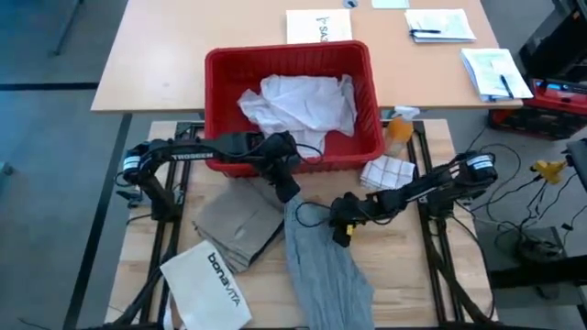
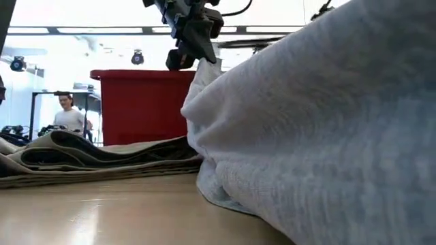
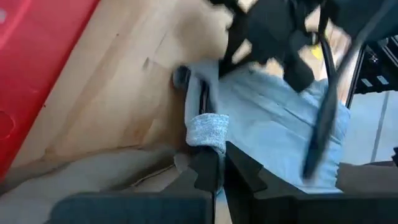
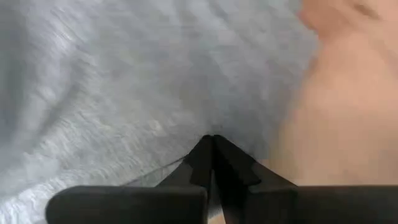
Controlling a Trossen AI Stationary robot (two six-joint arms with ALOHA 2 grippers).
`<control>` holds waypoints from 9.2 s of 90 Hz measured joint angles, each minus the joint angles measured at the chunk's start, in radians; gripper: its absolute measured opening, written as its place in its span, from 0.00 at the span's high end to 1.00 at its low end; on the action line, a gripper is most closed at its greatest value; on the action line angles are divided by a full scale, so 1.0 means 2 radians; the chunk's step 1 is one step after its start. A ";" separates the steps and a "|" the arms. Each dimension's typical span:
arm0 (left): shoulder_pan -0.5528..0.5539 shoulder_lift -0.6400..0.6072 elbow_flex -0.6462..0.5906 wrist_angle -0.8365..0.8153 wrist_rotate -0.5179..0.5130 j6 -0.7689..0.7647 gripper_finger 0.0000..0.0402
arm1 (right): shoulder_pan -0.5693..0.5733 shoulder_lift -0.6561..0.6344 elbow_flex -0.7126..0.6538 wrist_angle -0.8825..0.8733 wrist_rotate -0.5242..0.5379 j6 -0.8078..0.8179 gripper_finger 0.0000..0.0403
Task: Fold laundry
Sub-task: Fold the gray shirt
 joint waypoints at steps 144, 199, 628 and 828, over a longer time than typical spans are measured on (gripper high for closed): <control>-0.185 -0.120 -0.322 0.136 -0.150 -0.187 1.00 | -0.094 -0.278 0.050 -0.367 0.138 0.061 1.00; -0.226 -0.163 -0.420 -0.084 -0.076 -0.296 1.00 | -0.091 -0.274 0.050 -0.341 0.102 0.052 1.00; -0.278 0.000 -0.158 0.304 -0.338 -0.183 1.00 | 0.189 -0.246 0.021 -0.252 0.111 0.236 0.91; -0.134 0.072 -0.196 0.151 -0.203 0.018 1.00 | 0.138 -0.124 0.138 -0.302 0.084 0.179 1.00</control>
